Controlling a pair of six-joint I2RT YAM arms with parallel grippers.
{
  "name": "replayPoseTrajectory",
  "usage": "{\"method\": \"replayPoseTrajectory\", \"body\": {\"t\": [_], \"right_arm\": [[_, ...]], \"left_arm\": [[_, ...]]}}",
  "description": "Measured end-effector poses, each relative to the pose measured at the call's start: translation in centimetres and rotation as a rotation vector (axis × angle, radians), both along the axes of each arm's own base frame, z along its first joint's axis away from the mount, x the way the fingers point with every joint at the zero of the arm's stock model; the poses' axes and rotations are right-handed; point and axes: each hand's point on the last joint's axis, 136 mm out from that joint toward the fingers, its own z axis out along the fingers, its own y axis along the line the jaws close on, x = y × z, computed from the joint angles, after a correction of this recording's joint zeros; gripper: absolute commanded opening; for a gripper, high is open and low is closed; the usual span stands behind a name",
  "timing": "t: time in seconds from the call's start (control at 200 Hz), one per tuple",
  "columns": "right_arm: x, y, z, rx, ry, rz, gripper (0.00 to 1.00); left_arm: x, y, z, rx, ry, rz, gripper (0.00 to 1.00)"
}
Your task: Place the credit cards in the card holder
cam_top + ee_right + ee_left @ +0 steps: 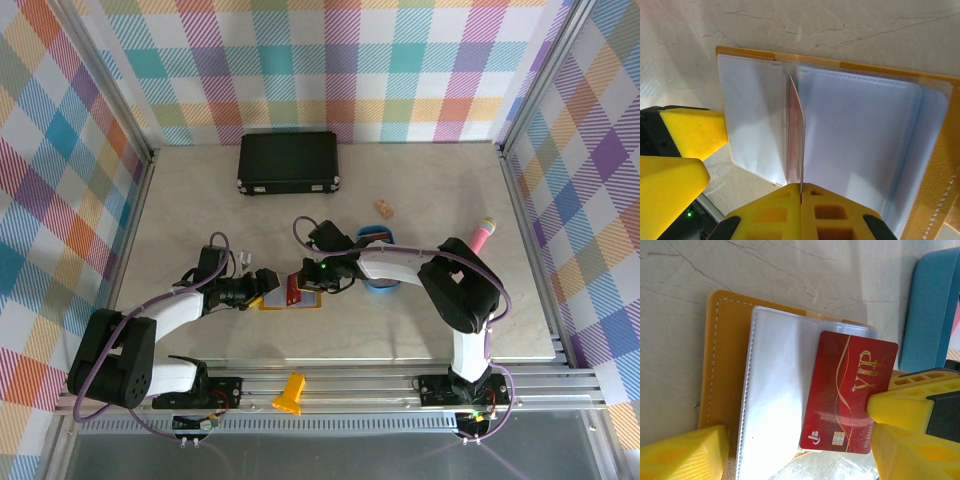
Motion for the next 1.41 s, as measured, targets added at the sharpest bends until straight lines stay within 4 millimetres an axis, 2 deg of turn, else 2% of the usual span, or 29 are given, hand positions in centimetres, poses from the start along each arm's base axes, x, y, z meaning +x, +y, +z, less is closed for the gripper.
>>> {"method": "replayPoseTrajectory", "body": {"t": [0.445, 1.405], "right_arm": [[0.1, 0.2, 0.3, 0.004, -0.005, 0.003, 0.00], [0.0, 0.2, -0.8, 0.026, 0.062, 0.020, 0.00]], "left_arm": [[0.0, 0.0, 0.0, 0.001, 0.000, -0.001, 0.75], [0.1, 0.0, -0.1, 0.005, 0.009, -0.001, 0.75]]}}
